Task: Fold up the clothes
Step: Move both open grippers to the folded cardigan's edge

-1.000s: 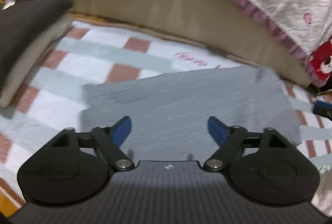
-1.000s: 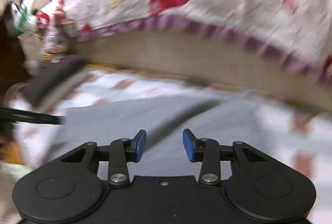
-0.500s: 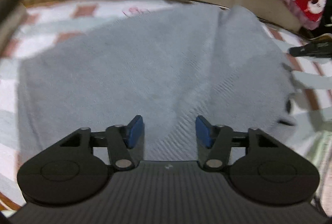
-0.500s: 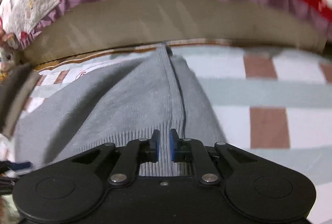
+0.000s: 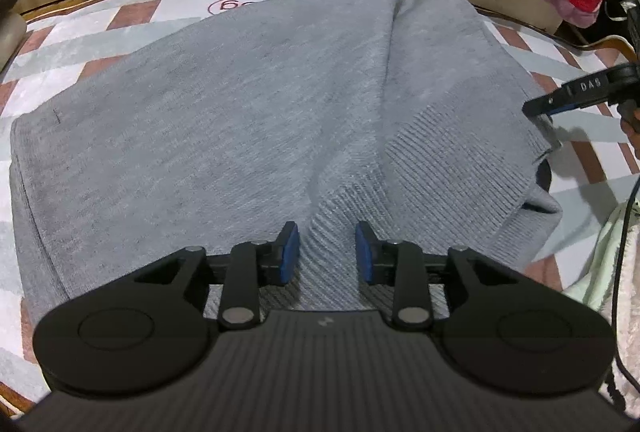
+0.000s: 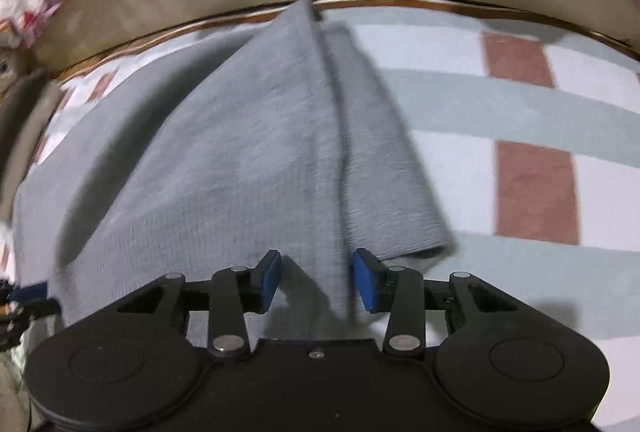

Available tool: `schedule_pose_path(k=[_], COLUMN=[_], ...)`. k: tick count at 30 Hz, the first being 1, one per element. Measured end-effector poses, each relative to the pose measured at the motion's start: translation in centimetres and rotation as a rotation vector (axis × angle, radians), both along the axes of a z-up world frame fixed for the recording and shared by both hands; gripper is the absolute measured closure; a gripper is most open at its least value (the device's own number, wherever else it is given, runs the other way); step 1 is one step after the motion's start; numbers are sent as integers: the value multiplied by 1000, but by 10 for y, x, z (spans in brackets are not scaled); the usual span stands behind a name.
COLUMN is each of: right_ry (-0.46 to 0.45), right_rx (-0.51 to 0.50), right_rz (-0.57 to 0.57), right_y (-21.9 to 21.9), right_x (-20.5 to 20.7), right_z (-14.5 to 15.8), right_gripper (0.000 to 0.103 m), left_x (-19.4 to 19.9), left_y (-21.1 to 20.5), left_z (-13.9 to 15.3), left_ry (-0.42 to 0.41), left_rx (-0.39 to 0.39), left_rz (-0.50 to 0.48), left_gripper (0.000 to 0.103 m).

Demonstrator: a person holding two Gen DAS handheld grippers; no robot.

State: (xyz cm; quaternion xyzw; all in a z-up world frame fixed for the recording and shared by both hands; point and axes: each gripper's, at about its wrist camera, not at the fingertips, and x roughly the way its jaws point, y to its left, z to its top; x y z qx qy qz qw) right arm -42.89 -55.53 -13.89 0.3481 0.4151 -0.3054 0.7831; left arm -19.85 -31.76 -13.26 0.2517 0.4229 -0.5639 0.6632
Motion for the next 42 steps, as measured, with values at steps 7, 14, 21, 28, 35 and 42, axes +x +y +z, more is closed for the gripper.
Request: schedule_pose_path(k=[7,14,21,28,35,42], right_ry=[-242,-10,23,-297,-309,-191], right_rx=[-303,-122,-287,-294,-164,-193], right_rz=[-178,-296,-297,202,705,786], right_y=[46,9,24,108,225,289], right_x=[-42,-50,-40,44,136,180], right_z=[90,41,50,79,49,4], right_gripper=[97,94,81,79,66,39], left_x=[17,46,93,125,135,135], left_y=[22,42,69,75,74,68], left_z=[4,1,21,-1,-11,-1], left_ry=[4,-5,36,152,160,128], left_rx=[53,131,35,66,74,30], left_rz=[37,195,423,583,620,595], left_gripper=[64,60,45,44,37,95])
